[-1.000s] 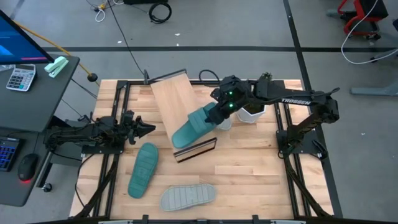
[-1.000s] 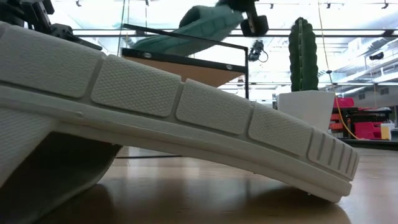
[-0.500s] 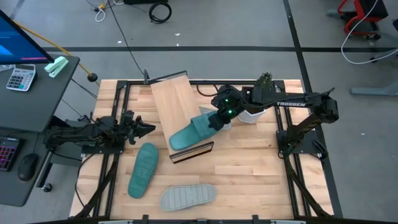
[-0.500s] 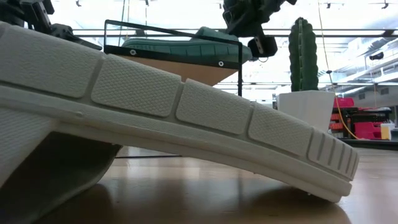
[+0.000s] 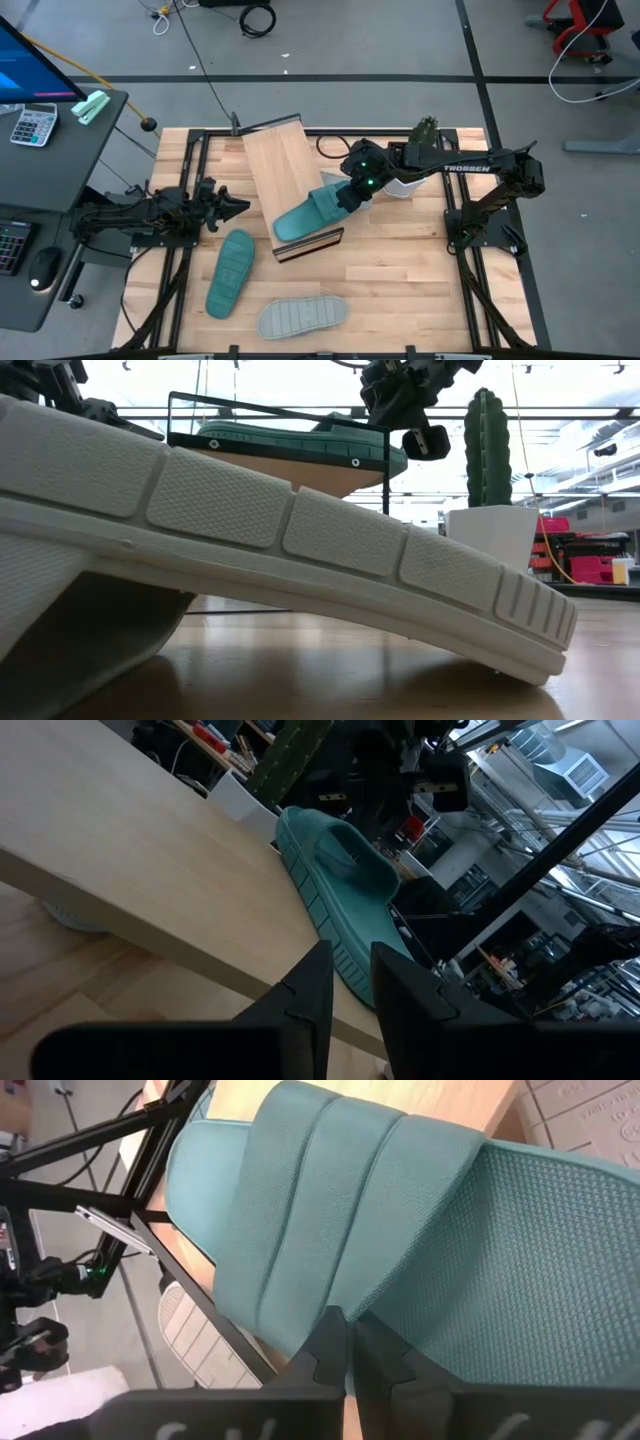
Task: Pick and place slides into the shelf
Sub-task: Put the right green slipper on the shelf
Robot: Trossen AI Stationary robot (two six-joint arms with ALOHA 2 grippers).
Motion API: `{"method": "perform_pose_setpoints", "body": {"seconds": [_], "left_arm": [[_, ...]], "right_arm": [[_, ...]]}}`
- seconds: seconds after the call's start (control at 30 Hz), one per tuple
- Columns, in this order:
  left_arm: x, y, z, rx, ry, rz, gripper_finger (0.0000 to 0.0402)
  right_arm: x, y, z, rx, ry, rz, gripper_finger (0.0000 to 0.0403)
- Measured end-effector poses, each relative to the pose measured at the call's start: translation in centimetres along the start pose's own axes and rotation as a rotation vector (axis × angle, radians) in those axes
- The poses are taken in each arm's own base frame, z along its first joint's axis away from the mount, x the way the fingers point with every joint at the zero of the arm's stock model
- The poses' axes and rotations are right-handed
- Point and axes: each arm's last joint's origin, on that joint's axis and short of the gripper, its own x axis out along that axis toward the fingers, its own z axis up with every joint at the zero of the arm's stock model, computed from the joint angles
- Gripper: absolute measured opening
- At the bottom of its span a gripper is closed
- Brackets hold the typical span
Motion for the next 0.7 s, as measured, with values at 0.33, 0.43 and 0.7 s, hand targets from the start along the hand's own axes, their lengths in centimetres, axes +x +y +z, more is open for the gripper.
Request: {"method": "perform_pose_setpoints", "body": {"seconds": [0.33,0.43,0.7], "left_arm": [[0.0,0.01,0.0,0.0,-0.002,0.002,0.0077],[0.0,0.02,0.01,0.0,-0.004,0.005,0.0079],[0.0,0.02,0.02,0.016,-0.006,0.007,0.008]], "right_arm": [[0.0,0.02,-0.05,-0.019,0.008,0.004,0.0017],[0.01,0.0,-0.12,-0.005,0.023,0.011,0.0029],[0.01,0.11,-0.24,0.005,0.053,0.039,0.0041]]}}
